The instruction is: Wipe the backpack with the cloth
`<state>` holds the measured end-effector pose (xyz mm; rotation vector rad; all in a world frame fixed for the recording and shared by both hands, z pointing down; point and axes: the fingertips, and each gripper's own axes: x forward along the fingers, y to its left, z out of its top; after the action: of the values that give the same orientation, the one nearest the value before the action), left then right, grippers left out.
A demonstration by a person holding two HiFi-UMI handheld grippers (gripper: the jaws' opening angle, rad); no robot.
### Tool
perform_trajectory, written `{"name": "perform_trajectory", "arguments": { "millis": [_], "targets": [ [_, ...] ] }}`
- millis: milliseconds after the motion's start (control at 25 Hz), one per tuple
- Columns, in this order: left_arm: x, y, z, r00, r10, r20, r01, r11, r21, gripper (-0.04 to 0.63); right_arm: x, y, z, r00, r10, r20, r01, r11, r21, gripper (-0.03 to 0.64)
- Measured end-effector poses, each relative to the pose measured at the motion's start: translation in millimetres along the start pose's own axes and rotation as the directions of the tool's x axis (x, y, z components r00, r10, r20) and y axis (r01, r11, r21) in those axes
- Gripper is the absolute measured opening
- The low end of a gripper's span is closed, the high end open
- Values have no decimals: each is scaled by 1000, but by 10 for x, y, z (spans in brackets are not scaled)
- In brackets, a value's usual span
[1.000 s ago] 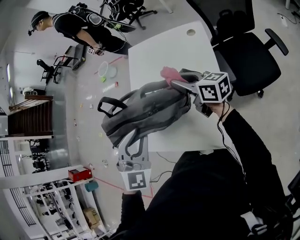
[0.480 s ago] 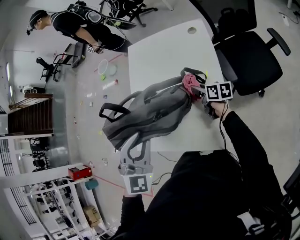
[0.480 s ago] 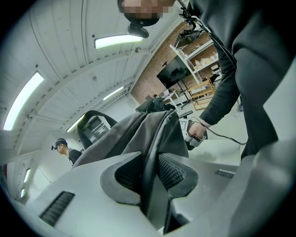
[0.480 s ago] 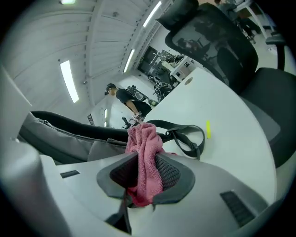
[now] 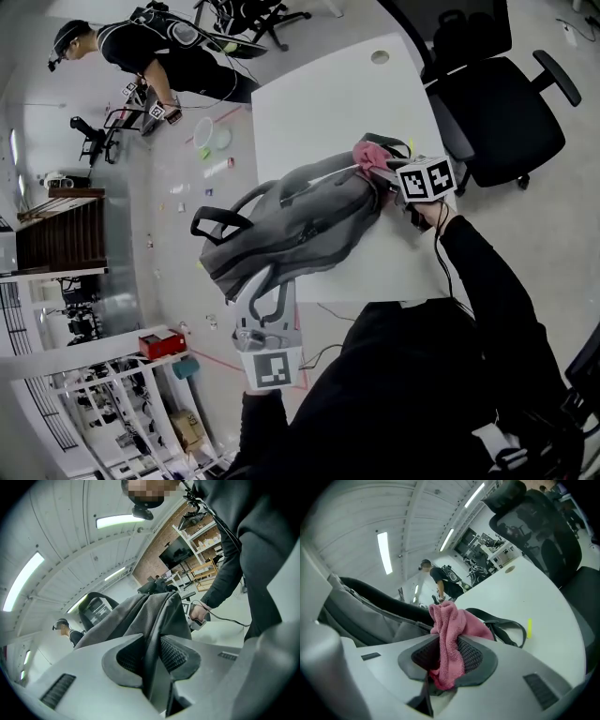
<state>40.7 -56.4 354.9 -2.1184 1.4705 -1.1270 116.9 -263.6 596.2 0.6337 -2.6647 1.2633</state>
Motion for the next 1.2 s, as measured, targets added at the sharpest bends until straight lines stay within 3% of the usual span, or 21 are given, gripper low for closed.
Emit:
{"name": "perform_trajectory", "arguments": {
  "millis": [80,240,360,560,760,880,960,1080,1200],
  "targets": [
    [3,11,-17,1000,-2,-2,2,1000,0,101,12,-165,-133,995,-81,-63,78,996,-48,105],
    [-10,58,-32,1000,1,-2,-1,1000,-9,100,-35,-444,-387,954,-247,-173,227,966,-126,101],
    [3,66,-43,1000,2,5,-2,1000,-4,101,-70,-465,-469,955,-252,-155,250,968,-31,101],
    [21,75,-95,1000,26,-5,-26,999,-26,100,-28,-206,-793,976,-168,-138,180,981,78,100],
    [209,213,-62,999,51,8,-50,998,-25,100,-74,203,-714,994,5,-112,12,989,150,94],
    [287,329,-98,995,96,-8,-97,991,-92,100,-214,518,-593,990,89,-109,-73,986,149,86],
    [307,357,-95,995,103,-6,-103,991,-89,100,-394,696,-551,983,159,-92,-142,975,174,86],
    [311,367,-69,994,111,8,-110,990,-85,100,-700,1130,-369,942,335,-8,-325,919,221,86],
    [309,359,-64,991,131,5,-129,986,-100,100,-1003,1841,12,860,497,118,-509,852,121,84]
  ]
}}
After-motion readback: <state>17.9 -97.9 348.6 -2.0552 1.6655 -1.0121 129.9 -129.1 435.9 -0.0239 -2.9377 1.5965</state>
